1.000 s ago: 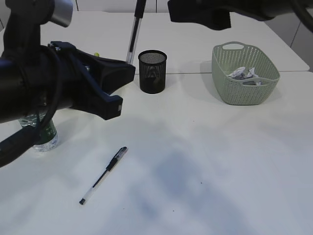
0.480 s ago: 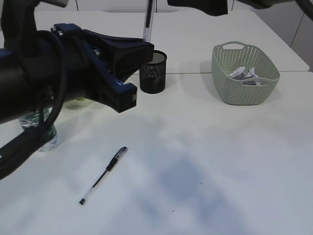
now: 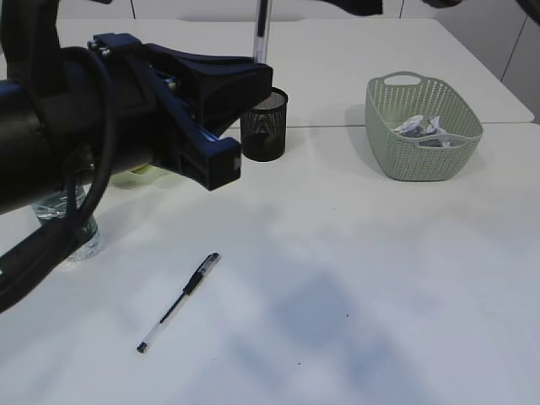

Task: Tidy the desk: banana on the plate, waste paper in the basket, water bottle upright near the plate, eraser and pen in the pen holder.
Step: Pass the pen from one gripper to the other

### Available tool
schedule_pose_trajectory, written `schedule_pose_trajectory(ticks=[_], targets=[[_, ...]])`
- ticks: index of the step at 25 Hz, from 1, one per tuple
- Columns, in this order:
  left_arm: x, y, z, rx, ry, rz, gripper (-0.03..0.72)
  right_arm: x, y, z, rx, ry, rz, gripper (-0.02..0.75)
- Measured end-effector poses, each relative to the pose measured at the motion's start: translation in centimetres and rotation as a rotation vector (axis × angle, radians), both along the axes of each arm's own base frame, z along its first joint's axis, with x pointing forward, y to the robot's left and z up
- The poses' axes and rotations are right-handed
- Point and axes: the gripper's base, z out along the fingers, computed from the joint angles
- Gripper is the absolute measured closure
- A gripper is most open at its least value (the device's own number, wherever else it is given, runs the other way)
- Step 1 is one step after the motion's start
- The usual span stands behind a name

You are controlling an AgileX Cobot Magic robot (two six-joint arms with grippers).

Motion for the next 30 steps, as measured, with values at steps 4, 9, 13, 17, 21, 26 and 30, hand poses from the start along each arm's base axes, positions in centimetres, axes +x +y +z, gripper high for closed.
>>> schedule_pose_trajectory(ticks=[4, 9, 13, 17, 21, 26, 30], targets=[[0.0, 0.0, 0.1, -0.009, -0.002, 0.000, 0.650, 0.0, 0.1, 0.1, 0.006, -0.010, 0.014, 0.277], [-0.1, -0.1, 0.2, -0.021, -0.005, -0.013, 0.650, 0.2, 0.2, 0.0, 0.009, -0.013, 0.013, 0.277], [0.0, -0.2, 0.1, -0.026, -0.006, -0.017, 0.650, 0.2, 0.3, 0.0, 0.008, -0.016, 0.014, 0.276], [0.1, -0.1, 0.1, -0.024, -0.009, -0.014, 0.650, 0.1, 0.3, -0.2, -0.012, -0.012, 0.027, 0.277], [0.7, 0.4, 0.1, -0.017, -0.016, 0.014, 0.650, -0.1, 0.3, -0.5, -0.044, 0.018, 0.050, 0.277], [1.2, 1.0, 0.1, -0.017, -0.016, 0.043, 0.650, -0.4, 0.4, -0.9, -0.064, 0.052, 0.071, 0.276], [1.4, 0.9, -0.1, -0.010, -0.014, 0.045, 0.650, -0.5, 0.5, -0.8, -0.038, 0.059, 0.084, 0.276]])
